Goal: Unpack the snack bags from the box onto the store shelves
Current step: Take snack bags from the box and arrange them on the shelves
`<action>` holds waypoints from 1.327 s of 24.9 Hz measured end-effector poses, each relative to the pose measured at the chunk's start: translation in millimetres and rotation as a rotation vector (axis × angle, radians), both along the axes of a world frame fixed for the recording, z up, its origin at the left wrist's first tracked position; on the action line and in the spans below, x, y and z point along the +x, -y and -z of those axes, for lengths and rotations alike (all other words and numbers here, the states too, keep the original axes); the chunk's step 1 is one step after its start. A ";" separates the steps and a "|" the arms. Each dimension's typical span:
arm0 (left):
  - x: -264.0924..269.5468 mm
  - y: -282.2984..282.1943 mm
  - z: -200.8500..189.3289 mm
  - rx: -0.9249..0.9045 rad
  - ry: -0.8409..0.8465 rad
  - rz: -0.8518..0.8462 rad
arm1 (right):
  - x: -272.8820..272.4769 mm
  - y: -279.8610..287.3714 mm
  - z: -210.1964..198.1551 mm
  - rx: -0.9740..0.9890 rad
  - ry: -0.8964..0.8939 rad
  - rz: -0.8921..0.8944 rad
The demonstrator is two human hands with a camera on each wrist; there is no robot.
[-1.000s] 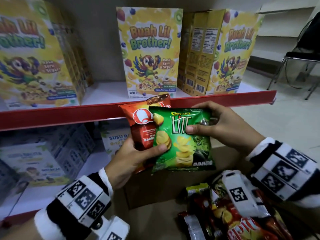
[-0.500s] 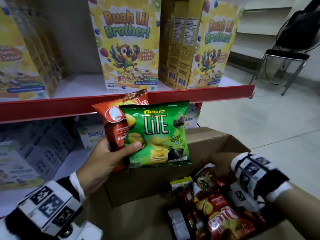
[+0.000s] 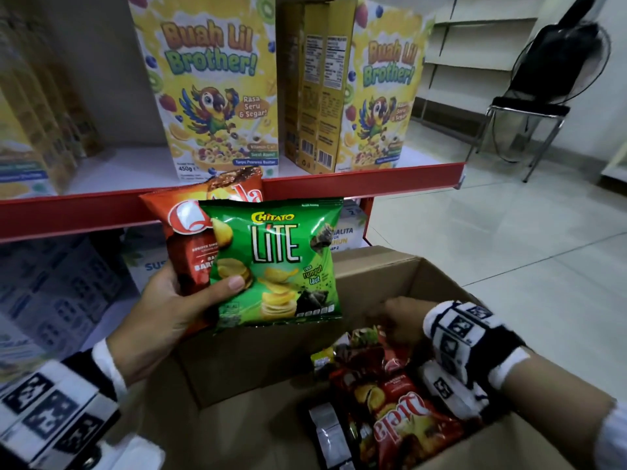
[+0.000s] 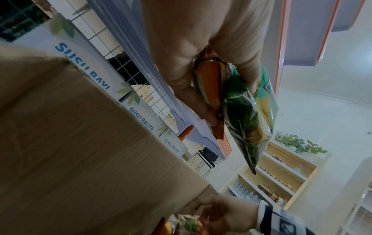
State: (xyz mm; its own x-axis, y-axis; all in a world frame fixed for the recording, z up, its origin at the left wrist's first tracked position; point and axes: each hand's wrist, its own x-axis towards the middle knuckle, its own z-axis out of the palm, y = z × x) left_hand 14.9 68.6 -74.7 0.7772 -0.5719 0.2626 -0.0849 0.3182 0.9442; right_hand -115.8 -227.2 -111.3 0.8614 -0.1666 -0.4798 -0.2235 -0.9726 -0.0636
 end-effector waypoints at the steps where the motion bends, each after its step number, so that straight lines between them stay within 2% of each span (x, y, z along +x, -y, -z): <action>1: -1.4 0.0 -3.0 -0.002 0.024 -0.013 | -3.2 3.6 -13.5 0.118 0.038 0.030; 5: -2.6 -1.4 -10.0 -0.081 0.090 -0.127 | -26.2 25.5 -70.4 0.903 0.196 0.254; 9: -2.6 -3.8 -18.5 -0.148 0.137 -0.224 | -42.1 25.5 -112.3 1.402 0.496 0.377; 12: -4.0 -1.1 -20.1 -0.165 0.115 -0.223 | -36.0 3.3 -124.5 1.609 0.652 0.377; 15: -6.3 0.1 -19.6 -0.128 0.090 -0.235 | -19.3 -24.0 -127.1 1.737 0.709 0.385; 19: -5.3 -1.9 -18.2 -0.153 0.035 -0.270 | -3.6 -64.0 -130.2 1.784 0.696 0.316; 21: -6.8 -1.8 -19.0 -0.168 0.020 -0.273 | 0.3 -77.9 -127.9 1.704 0.727 0.240; 25: -6.7 -3.6 -25.7 -0.150 0.024 -0.286 | 3.1 -95.8 -122.0 1.287 1.139 0.264; 27: -3.2 -6.8 -32.4 -0.164 0.030 -0.282 | -0.2 -93.8 -129.7 1.196 1.242 0.289; 29: -0.6 -9.7 -37.0 -0.177 0.039 -0.269 | -6.3 -85.9 -144.1 1.171 1.281 0.286; 33: -0.7 -9.7 -37.1 -0.165 0.041 -0.251 | -21.6 -73.0 -182.1 1.301 1.260 0.145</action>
